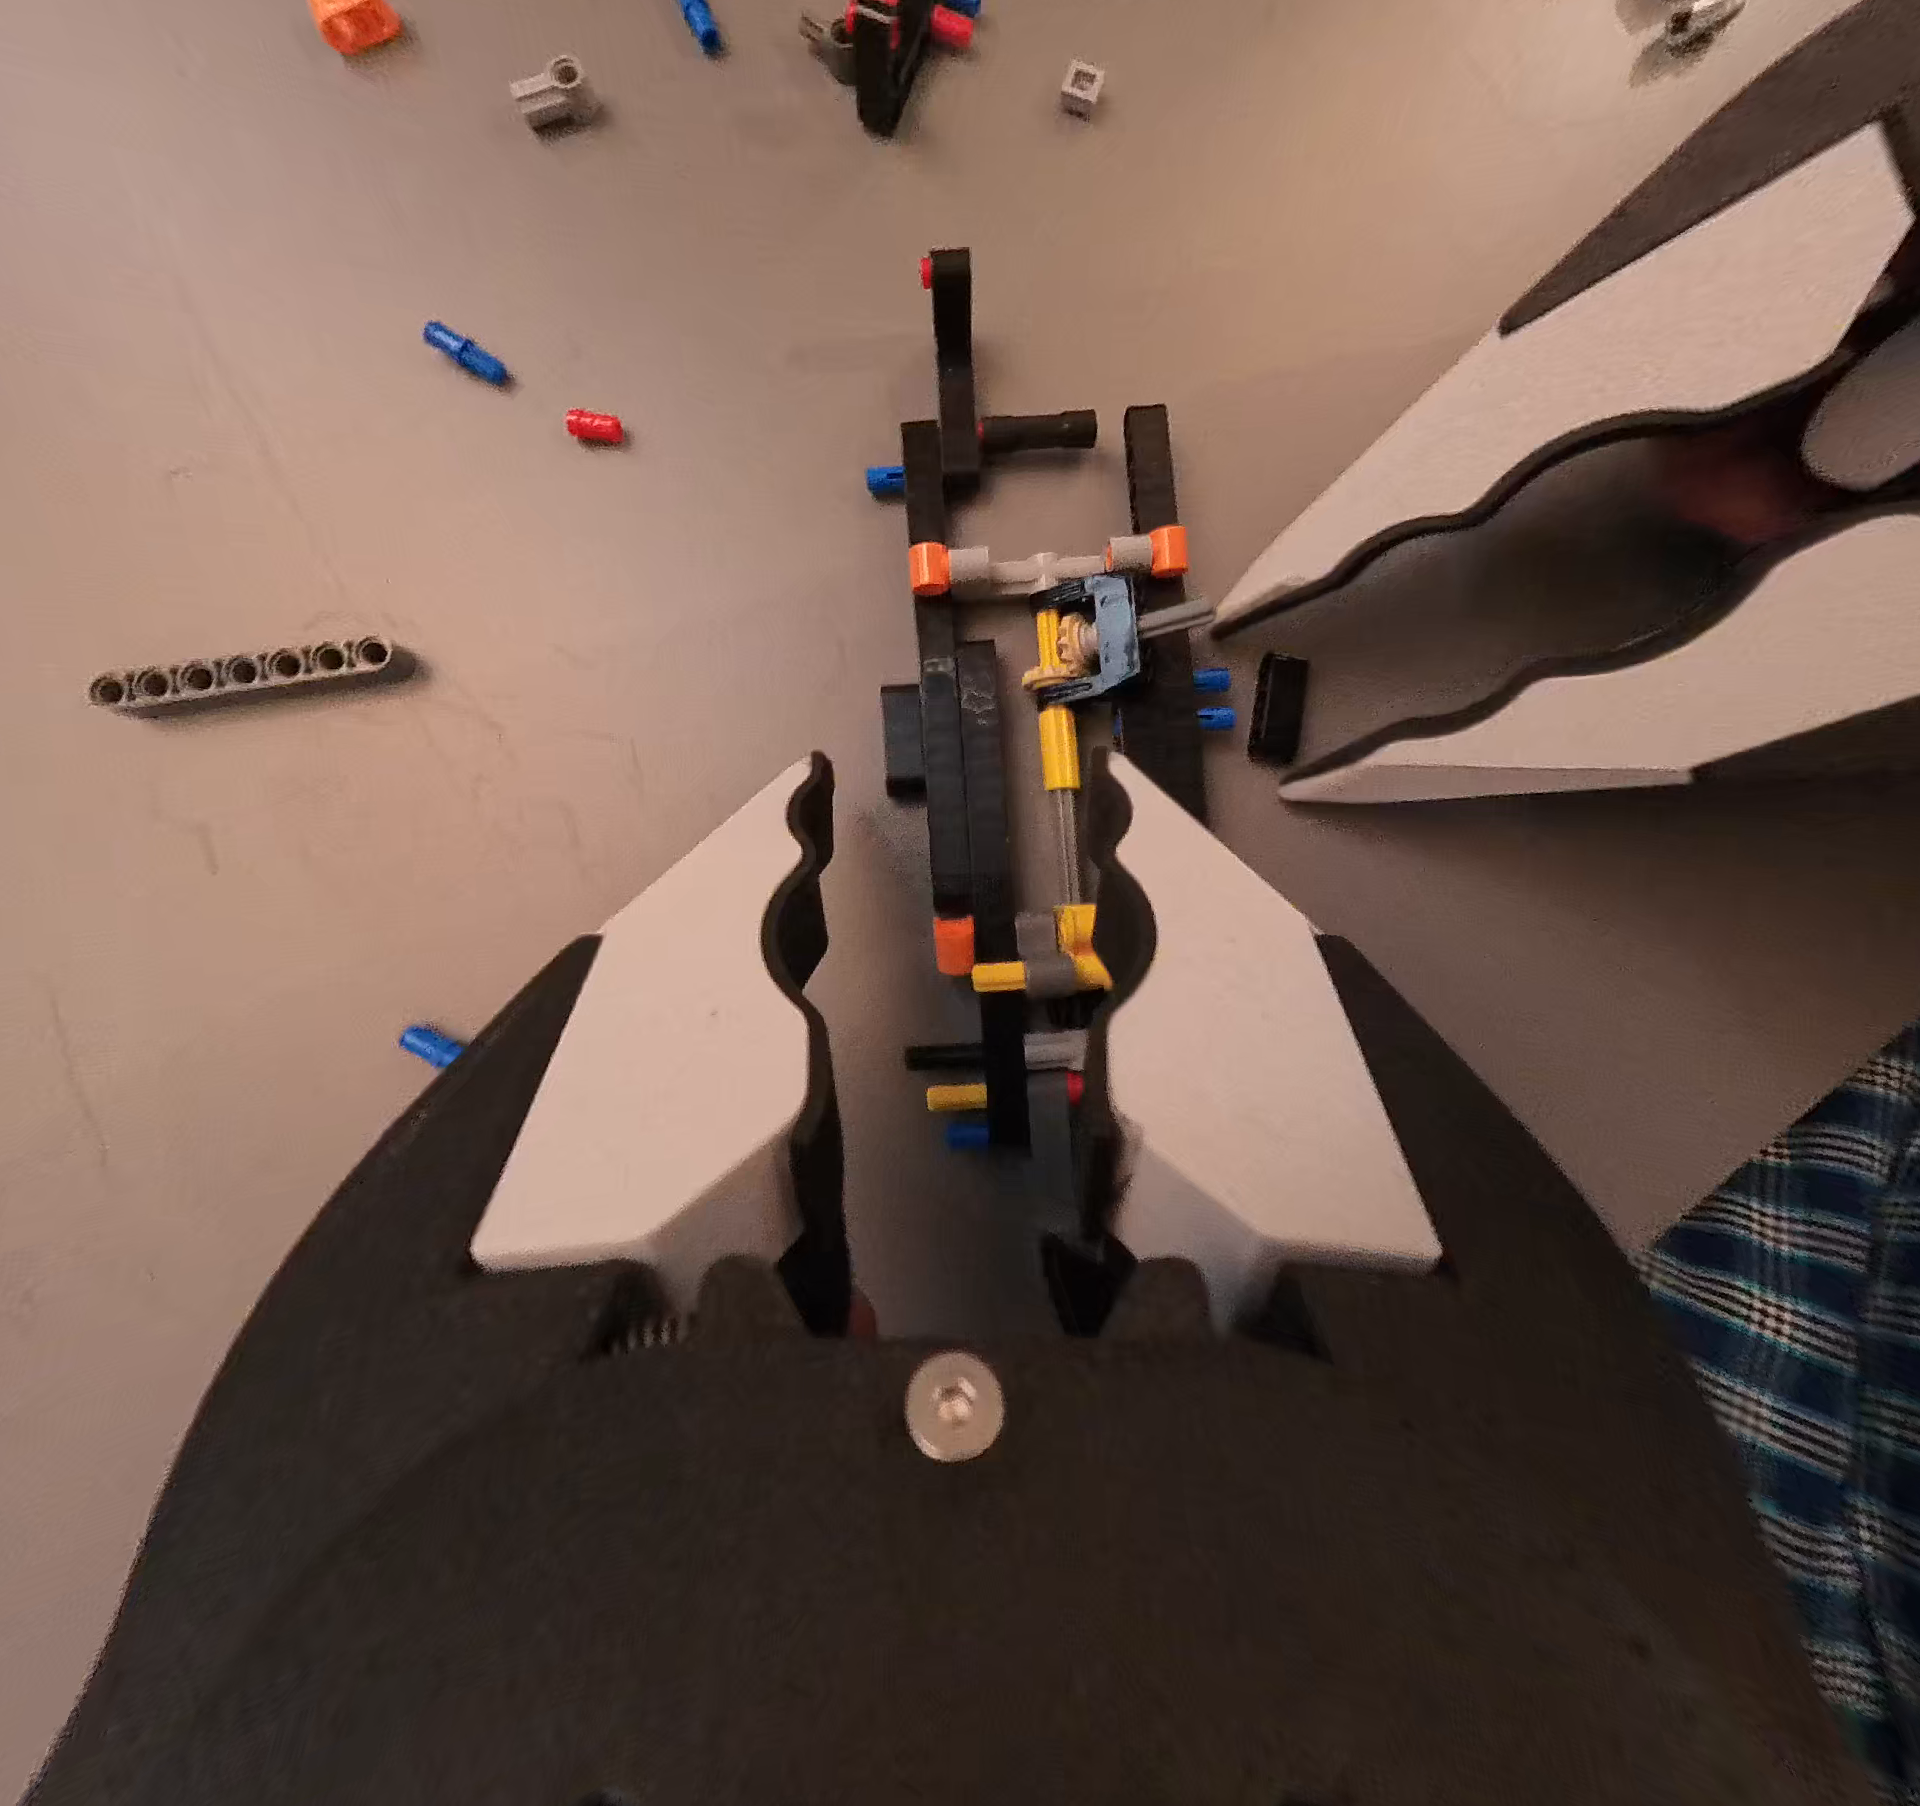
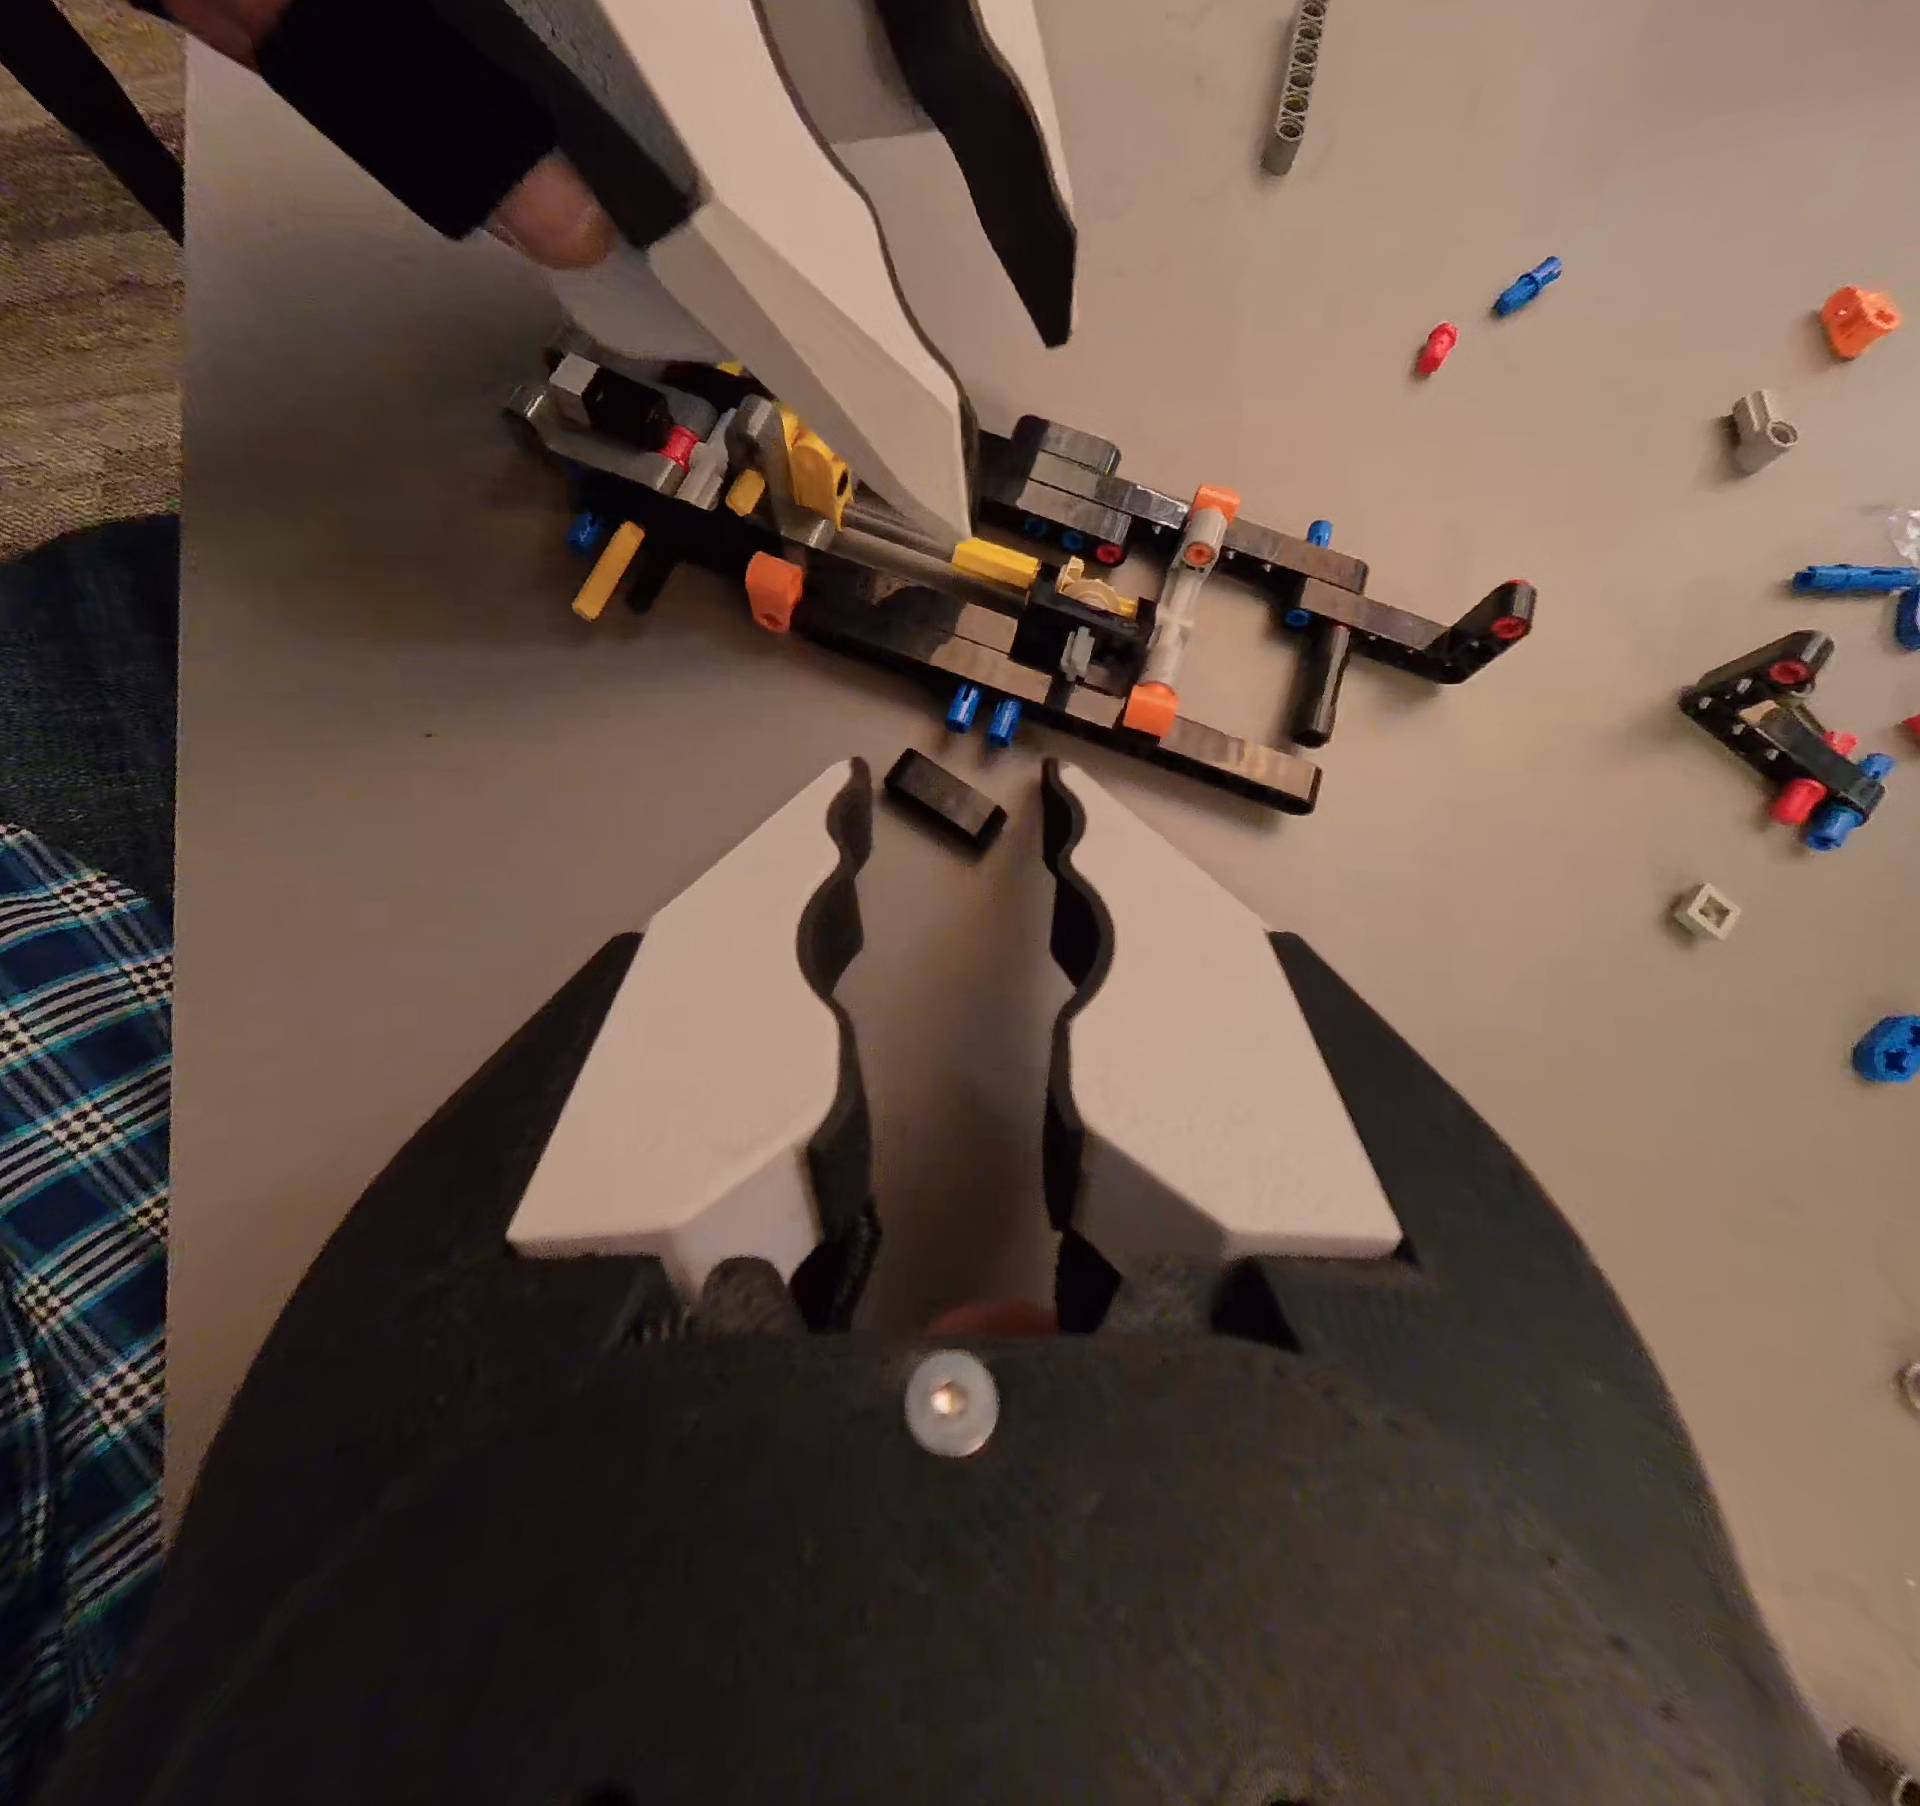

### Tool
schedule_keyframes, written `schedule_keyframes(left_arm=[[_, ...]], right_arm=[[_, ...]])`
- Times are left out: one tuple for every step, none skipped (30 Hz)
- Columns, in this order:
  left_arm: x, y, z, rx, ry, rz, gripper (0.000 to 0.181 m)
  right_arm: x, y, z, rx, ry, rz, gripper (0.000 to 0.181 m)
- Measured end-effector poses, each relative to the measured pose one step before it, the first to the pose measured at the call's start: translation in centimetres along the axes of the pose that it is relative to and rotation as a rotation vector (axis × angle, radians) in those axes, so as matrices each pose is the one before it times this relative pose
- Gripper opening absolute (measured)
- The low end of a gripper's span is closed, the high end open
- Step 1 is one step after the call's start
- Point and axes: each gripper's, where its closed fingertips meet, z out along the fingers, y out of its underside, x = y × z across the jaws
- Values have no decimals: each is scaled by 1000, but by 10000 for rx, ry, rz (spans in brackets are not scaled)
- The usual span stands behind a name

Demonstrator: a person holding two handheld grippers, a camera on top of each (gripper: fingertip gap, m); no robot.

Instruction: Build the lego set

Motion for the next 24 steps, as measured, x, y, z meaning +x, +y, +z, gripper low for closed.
schedule_keyframes(left_arm=[[-67, 53, 289, -114, 1, 219, 48], [70, 110, 274, -129, 63, 228, 48], [185, 100, 228, -103, 135, 143, 48], [116, -32, 131, -27, 102, 31, 49], [27, -49, 111, 5, 13, 45, 49], [67, 53, 133, -60, 7, 18, 51], [82, 78, 153, -61, 0, -3, 52], [88, 107, 147, -63, -24, 12, 53], [162, 53, 103, -20, -5, 61, 54], [142, -31, 39, 14, -11, 32, 55], [10, -7, 24, -7, -62, -3, 54], [-65, 16, 6, -11, -85, 9, 54], [-46, 35, -7, -15, -64, -14, 53], [70, 12, -7, 0, 6, -7, 54], [62, 33, -18, -6, -24, 26, 54], [-4, 81, -8, -31, -79, 80, 53], [-25, 51, -5, -19, -84, 39, 53], [7, 9, -10, 17, -35, -18, 53], [-12, 12, -23, 7, -14, -27, 53], [-64, -5, -62, 17, -5, -44, 54], [-43, -103, -109, 77, 43, -67, 55], [-20, -224, -163, 120, 76, -89, 55], [54, -297, -182, 144, 95, -66, 56], [166, -218, -101, 72, 119, -23, 57]], right_arm=[[17, -17, -8, -4, -8, -49, 34], [81, 54, -67, -28, 62, -31, 35], [-1, 115, -117, -45, 31, 37, 36], [-77, 143, -139, -53, 1, 110, 36], [-101, 189, -151, -84, 30, 159, 34], [-96, 175, -142, -97, 70, 183, 33], [-65, 116, -100, -72, 114, 180, 31], [-155, 70, -58, -49, 78, 114, 28], [-134, 21, -16, -41, 74, 14, 27], [-98, -41, 23, -29, 43, -18, 26], [51, -52, 70, -12, 61, 7, 24], [180, -54, 61, -8, 80, 16, 24], [173, -50, 54, 6, 32, 55, 24], [92, -33, 36, 48, -7, 64, 21], [115, 3, 0, 45, 20, 24, 18], [138, 40, -40, 7, 41, -8, 15], [74, 17, -4, 6, 9, -20, 13], [40, -16, 5, 20, -4, 5, 13], [2, -21, 21, 22, -21, -3, 13], [-6, -26, 27, 19, -25, -27, 12], [16, -12, 17, 16, -23, -13, 12], [15, -29, 15, 25, -26, 12, 12], [-14, -22, 29, 32, -32, -18, 11], [26, -16, 15, 22, 0, -38, 11]])
